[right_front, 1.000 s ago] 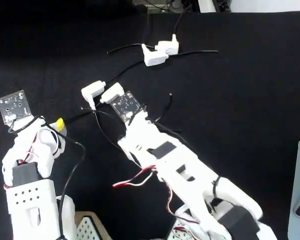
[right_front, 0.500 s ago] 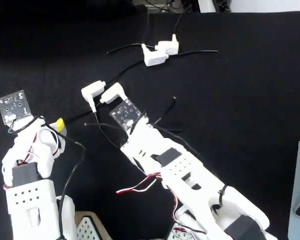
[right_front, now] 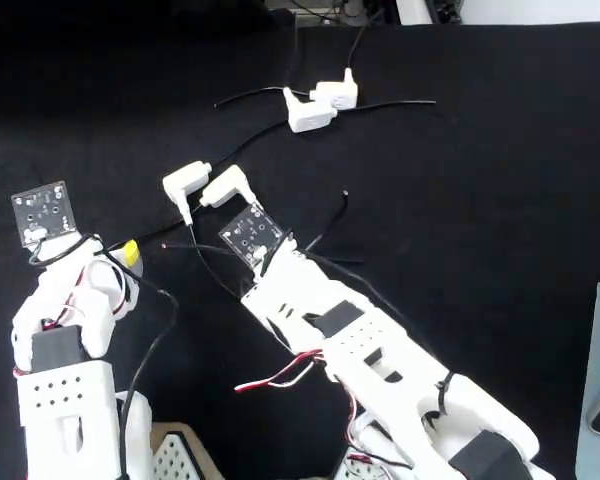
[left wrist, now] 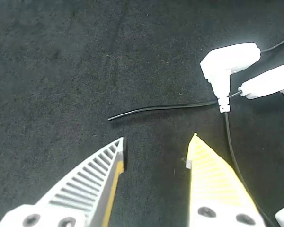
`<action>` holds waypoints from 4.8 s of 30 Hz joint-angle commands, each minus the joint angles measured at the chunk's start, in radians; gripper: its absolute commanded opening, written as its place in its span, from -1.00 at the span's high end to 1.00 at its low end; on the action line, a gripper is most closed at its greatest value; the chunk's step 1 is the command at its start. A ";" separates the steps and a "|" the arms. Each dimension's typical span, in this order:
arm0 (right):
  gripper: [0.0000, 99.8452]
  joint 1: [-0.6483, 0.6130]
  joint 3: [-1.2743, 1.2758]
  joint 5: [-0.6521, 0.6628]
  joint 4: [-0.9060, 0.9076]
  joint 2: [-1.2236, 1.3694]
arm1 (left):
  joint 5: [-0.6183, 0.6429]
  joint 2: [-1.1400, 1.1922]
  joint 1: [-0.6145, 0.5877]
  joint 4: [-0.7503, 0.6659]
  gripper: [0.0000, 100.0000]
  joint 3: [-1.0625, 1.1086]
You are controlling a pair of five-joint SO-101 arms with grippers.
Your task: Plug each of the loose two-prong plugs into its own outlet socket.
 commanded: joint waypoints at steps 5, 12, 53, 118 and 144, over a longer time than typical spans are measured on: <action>0.97 -0.006 -0.119 -0.046 0.192 0.008 | -0.008 -0.014 0.013 -0.020 0.56 -0.005; 0.95 -0.006 -0.168 -0.086 0.261 0.008 | -0.008 -0.014 0.013 -0.021 0.56 -0.005; 0.97 -0.006 -0.136 -0.083 0.356 -0.203 | -0.009 -0.014 0.013 -0.018 0.56 -0.004; 0.98 -0.008 -0.736 -0.189 0.865 -0.107 | 0.143 -0.015 0.125 -0.026 0.56 -0.087; 0.98 -0.098 -0.384 -0.236 0.709 -0.410 | 0.043 -0.157 0.599 -0.083 0.56 -0.096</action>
